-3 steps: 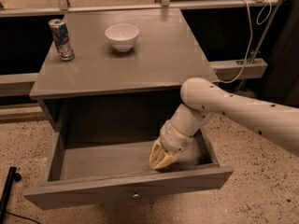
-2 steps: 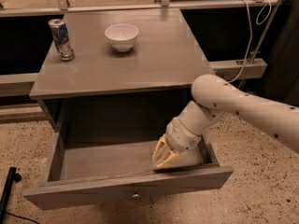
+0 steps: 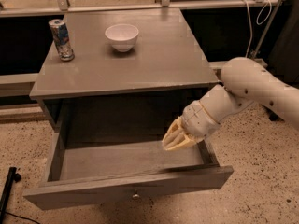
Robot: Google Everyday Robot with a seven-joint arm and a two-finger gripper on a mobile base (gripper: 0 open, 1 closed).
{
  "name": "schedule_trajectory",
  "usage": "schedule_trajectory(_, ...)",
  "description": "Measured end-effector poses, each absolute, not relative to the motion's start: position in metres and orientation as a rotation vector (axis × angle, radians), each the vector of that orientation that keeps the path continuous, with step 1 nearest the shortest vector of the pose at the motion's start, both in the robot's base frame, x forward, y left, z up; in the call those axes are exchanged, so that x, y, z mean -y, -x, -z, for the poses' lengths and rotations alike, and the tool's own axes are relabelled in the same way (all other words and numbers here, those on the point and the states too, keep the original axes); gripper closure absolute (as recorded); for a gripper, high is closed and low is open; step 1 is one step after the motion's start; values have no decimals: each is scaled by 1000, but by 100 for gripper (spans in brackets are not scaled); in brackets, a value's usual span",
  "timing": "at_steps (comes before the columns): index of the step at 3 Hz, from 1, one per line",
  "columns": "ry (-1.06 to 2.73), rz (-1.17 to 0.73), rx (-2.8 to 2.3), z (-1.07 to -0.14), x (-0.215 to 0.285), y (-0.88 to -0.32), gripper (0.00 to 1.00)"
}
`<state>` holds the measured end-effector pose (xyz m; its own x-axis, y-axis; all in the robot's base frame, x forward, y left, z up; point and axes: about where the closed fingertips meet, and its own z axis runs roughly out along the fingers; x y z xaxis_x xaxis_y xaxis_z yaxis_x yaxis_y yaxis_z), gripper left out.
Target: Open top drawer
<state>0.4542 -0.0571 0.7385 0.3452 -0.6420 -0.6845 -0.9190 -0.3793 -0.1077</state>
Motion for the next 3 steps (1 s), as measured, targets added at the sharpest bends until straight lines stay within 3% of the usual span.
schedule_trajectory(3, 2132, -763, -1361, -738, 57, -454, 27)
